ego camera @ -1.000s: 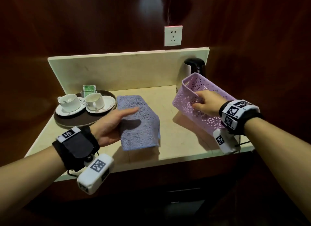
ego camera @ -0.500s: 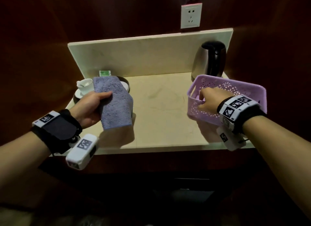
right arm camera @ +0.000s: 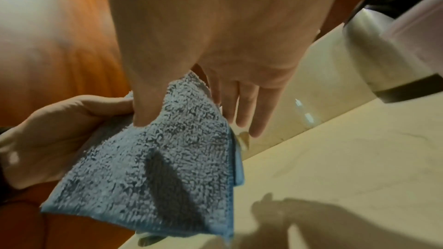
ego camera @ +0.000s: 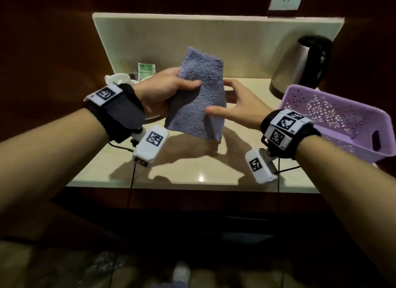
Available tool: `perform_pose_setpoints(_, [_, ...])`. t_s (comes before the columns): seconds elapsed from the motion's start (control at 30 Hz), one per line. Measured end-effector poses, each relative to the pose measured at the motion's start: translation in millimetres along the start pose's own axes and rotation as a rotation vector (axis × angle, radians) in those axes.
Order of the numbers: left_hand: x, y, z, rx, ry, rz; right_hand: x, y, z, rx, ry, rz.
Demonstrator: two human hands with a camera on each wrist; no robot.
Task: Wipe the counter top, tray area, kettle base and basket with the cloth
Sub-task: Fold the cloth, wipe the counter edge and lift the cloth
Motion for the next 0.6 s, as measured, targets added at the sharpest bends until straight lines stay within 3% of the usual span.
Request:
perform_pose_setpoints(0.27, [63, -35, -19, 0.112, 0.022, 0.175, 45, -4, -31, 0.268, 0.182, -0.113])
perform_pose_setpoints(0.4, [100, -53, -21, 0.167, 0.037, 0.024, 63, -2, -41, 0.326, 0.278, -0.215])
perform_pose_setpoints(0.5, [116, -64, -20, 0.376, 0.069, -0.131, 77, -6, -44, 0.256, 0.322, -0.183])
perform_pose_setpoints(0.6, [124, -76, -28, 0.485, 0.094, -0.143, 90, -13, -42, 0.181, 0.310, -0.152])
Point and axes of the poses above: each hand's wrist, its own x-axis towards the middle knuckle, its own y-axis out of the palm, z = x × y, the point moved 1 cm from there along x, towards the middle knuckle, and after that the axes turned 11 degrees about -y, right-handed, at the moved point
